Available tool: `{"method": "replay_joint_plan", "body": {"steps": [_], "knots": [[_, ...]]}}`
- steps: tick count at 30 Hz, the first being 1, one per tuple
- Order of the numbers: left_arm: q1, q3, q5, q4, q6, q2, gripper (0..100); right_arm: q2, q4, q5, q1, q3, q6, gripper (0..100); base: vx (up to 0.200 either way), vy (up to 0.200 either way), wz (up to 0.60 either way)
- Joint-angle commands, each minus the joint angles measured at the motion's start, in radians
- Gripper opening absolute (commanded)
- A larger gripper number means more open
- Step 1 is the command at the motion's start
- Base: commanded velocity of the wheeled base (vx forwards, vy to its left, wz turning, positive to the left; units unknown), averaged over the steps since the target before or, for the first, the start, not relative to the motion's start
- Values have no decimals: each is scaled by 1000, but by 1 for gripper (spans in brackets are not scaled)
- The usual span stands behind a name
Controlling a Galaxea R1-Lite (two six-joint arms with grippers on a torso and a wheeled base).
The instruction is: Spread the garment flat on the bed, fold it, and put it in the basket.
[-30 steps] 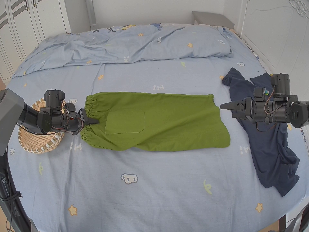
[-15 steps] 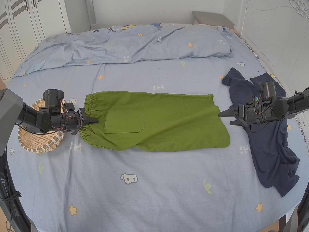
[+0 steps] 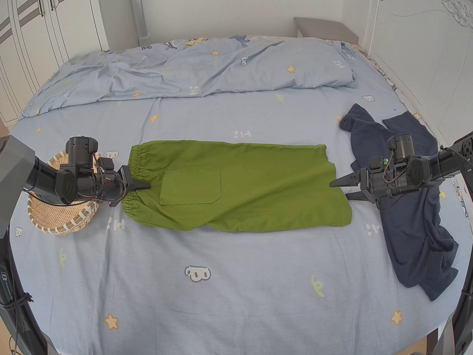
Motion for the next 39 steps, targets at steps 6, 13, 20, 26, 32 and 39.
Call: {"method": "replay_joint_plan", "body": {"steps": [6, 13, 20, 26, 32, 39], "knots": [[1, -1, -1, -2, 0, -3, 0, 33, 3, 48, 13, 7, 2, 100, 0, 0, 0], [-10, 1, 1, 0, 1, -7, 0, 53, 3, 111, 24, 10, 2, 100, 0, 0, 0], [-8, -2, 1, -2, 0, -5, 0, 50, 0, 116, 39, 21, 0, 100, 0, 0, 0], [-7, -4, 1, -3, 0, -2, 0, 41, 0, 219, 20, 26, -4, 0, 0, 0, 0], [-5, -5, 1, -3, 0, -2, 0, 42, 0, 239, 0, 17, -3, 0, 0, 0, 0], [-2, -15, 3, 7, -3, 6, 0, 42, 0, 239, -11, 14, -3, 0, 0, 0, 0]]}}
